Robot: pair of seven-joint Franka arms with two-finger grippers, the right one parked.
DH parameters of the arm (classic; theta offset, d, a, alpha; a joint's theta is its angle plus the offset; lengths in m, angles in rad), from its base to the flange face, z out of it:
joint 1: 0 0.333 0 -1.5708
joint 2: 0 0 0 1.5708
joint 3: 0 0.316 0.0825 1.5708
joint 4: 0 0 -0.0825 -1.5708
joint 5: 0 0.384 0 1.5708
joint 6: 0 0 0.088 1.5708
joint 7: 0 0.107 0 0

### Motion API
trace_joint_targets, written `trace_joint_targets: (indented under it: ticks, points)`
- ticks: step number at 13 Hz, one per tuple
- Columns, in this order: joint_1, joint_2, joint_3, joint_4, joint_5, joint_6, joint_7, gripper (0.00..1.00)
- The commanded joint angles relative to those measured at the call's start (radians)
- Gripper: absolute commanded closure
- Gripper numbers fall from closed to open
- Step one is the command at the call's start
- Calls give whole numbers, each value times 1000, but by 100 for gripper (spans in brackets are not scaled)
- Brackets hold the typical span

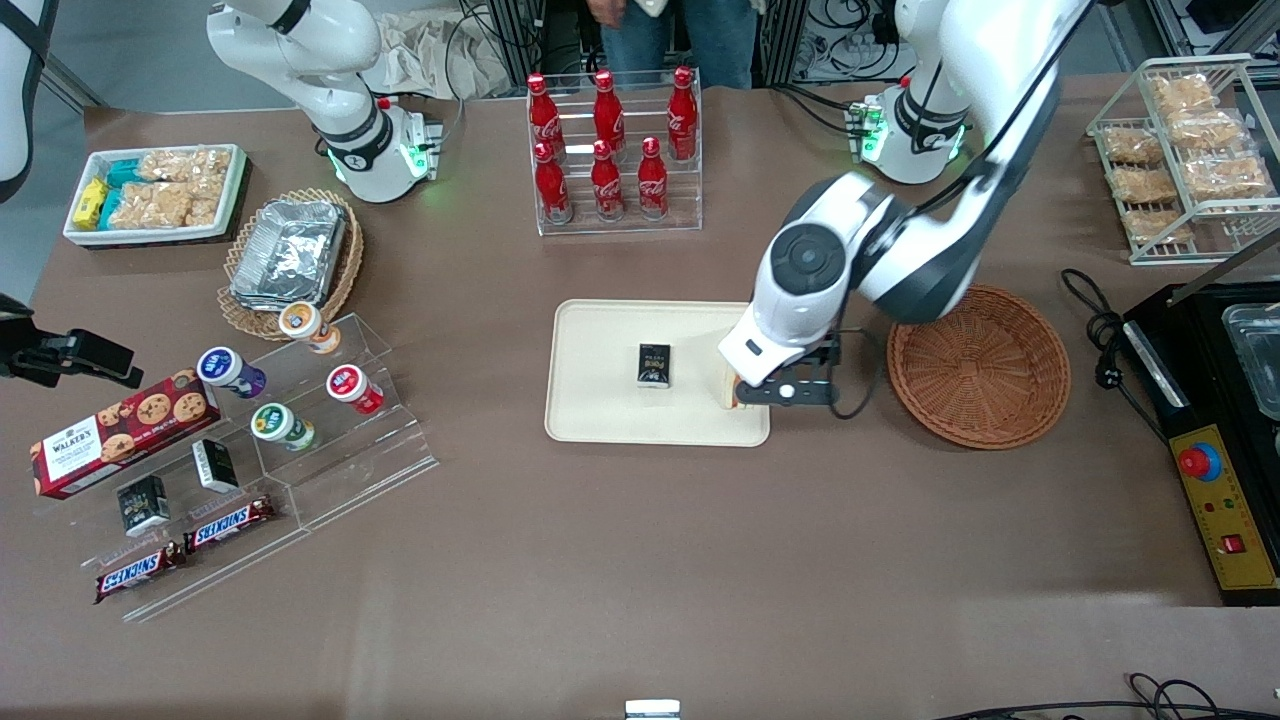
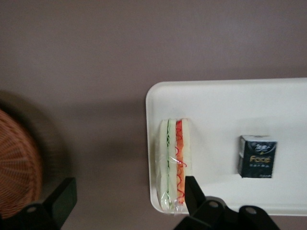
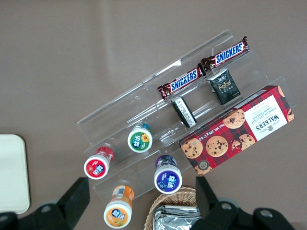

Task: Place sandwich from basket to tray

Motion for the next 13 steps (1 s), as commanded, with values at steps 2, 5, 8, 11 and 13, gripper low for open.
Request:
trace_joint_targets:
  ticks: [2, 5, 8, 11, 13]
  points:
    - [74, -46, -2, 133, -51, -111, 100, 0]
    - [157, -127, 0, 142, -99, -143, 170, 0]
    - [217, -207, 21, 145, -149, -220, 322, 0]
    - [158, -309, 263, 145, -252, -283, 526, 0]
    - [109, -363, 401, 145, -309, -335, 623, 0]
